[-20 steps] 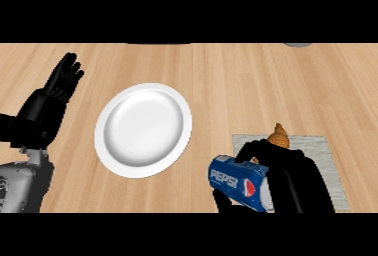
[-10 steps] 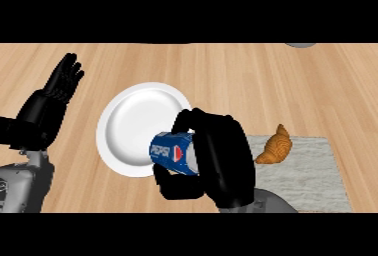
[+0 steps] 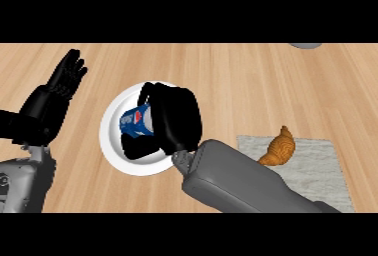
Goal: Pick the can from the placemat and place it in the plate
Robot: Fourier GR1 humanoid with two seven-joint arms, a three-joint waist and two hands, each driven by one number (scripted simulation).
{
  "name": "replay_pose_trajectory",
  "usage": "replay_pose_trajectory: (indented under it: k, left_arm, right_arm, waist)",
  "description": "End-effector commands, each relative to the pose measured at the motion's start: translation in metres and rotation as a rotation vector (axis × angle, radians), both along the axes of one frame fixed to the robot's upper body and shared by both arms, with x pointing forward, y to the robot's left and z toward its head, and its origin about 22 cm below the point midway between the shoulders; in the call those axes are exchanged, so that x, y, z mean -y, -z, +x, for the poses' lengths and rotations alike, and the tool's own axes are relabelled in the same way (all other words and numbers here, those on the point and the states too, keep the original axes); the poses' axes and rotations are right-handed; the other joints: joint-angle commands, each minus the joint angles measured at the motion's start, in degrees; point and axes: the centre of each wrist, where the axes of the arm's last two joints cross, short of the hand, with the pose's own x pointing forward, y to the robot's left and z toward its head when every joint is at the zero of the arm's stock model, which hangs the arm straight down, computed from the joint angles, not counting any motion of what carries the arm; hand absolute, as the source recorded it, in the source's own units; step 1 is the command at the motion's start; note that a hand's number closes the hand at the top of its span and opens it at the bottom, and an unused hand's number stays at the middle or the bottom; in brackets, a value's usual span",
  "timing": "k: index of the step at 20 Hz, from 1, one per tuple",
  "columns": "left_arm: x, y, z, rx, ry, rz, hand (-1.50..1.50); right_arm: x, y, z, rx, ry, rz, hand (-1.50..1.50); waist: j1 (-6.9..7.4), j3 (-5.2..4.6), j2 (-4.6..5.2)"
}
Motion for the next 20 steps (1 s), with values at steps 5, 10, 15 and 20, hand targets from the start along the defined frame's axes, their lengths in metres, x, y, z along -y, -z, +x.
replay_pose_trajectory:
  k: [5, 10, 15, 20]
  left_arm:
    - [0.007, 0.0, 0.012, 0.026, 0.031, -0.001, 0.0]
    - [0.015, 0.003, 0.008, 0.001, 0.066, 0.008, 0.0]
    - [0.017, -0.002, 0.018, 0.001, 0.078, 0.015, 0.0]
    - [0.019, -0.011, 0.016, 0.022, 0.083, 0.0, 0.0]
  right_arm:
    - [-0.017, 0.022, 0.051, -0.018, 0.08, -0.071, 1.5]
    - [-0.011, 0.043, 0.059, -0.096, 0.123, -0.028, 1.5]
    - [-0.003, 0.06, 0.063, -0.17, 0.143, 0.048, -1.5]
    - [0.0, 0.055, 0.069, -0.108, 0.096, 0.197, -1.5]
  waist:
    - [1.95, -0.06, 0.72]
    - [3.68, -0.04, 1.07]
    - [4.09, -0.01, 1.36]
    - [4.81, 0.06, 1.49]
